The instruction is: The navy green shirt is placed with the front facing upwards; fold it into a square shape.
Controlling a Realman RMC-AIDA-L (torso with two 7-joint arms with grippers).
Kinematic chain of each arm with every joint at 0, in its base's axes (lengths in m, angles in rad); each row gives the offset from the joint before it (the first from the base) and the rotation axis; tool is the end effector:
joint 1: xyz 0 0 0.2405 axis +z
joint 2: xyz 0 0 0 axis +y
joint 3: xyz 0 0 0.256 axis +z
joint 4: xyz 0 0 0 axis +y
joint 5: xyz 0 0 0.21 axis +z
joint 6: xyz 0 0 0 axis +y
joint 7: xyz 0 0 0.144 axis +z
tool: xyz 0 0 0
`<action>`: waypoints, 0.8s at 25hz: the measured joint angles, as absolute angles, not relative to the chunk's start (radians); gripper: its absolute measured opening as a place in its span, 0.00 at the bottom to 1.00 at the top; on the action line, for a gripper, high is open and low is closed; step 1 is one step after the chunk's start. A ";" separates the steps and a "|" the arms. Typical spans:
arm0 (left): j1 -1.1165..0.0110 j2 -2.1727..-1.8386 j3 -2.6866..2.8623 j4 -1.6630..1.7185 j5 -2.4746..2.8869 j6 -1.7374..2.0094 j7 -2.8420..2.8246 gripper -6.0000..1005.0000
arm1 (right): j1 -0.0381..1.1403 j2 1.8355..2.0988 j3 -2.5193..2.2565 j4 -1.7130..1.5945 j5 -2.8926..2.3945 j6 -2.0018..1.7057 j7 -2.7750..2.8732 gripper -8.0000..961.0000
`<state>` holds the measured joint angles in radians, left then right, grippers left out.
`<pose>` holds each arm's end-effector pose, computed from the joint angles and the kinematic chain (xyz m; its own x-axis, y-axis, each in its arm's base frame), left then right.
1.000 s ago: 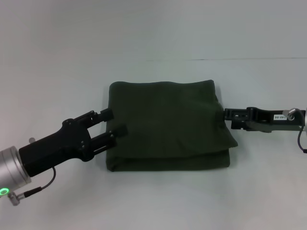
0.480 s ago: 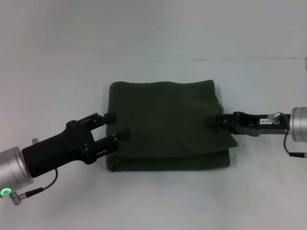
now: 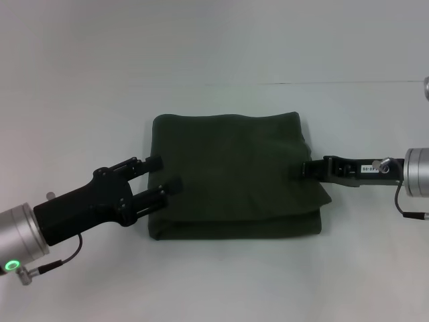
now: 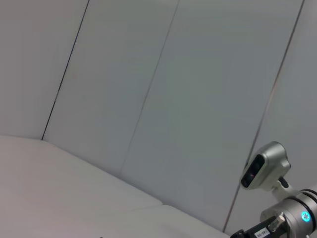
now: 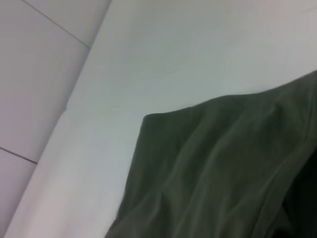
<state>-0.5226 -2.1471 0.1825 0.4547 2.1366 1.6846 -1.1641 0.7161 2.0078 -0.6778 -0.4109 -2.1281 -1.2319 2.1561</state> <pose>-0.2733 0.2979 -0.0172 0.5697 0.3018 0.7644 0.5770 -0.8092 -0.1105 0.2681 0.3832 -0.0193 0.2501 -0.8628 -0.4394 -0.9528 -0.3000 0.0468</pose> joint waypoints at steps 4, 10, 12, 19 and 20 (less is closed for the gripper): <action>-0.523 -2.150 0.183 0.452 2.137 1.675 -1.166 0.67 | 0.712 2.002 -0.676 -0.419 -2.089 -1.286 2.111 0.37; -0.523 -2.153 0.181 0.449 2.137 1.680 -1.172 0.67 | 0.703 1.997 -0.674 -0.473 -2.068 -1.350 2.098 0.12; -0.523 -2.154 0.177 0.448 2.135 1.682 -1.173 0.67 | 0.697 1.996 -0.674 -0.501 -2.055 -1.377 2.098 0.08; -0.523 -2.157 0.175 0.448 2.114 1.684 -1.187 0.67 | 0.686 1.986 -0.675 -0.568 -2.033 -1.437 2.107 0.07; -0.523 -2.157 0.174 0.448 2.113 1.684 -1.190 0.67 | 0.685 1.983 -0.677 -0.567 -2.033 -1.437 2.108 0.07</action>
<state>-0.5231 -2.1575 0.1740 0.4478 2.1131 1.6837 -1.1899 0.6851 1.9831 -0.6769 -0.5672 -2.0327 -1.4373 2.1077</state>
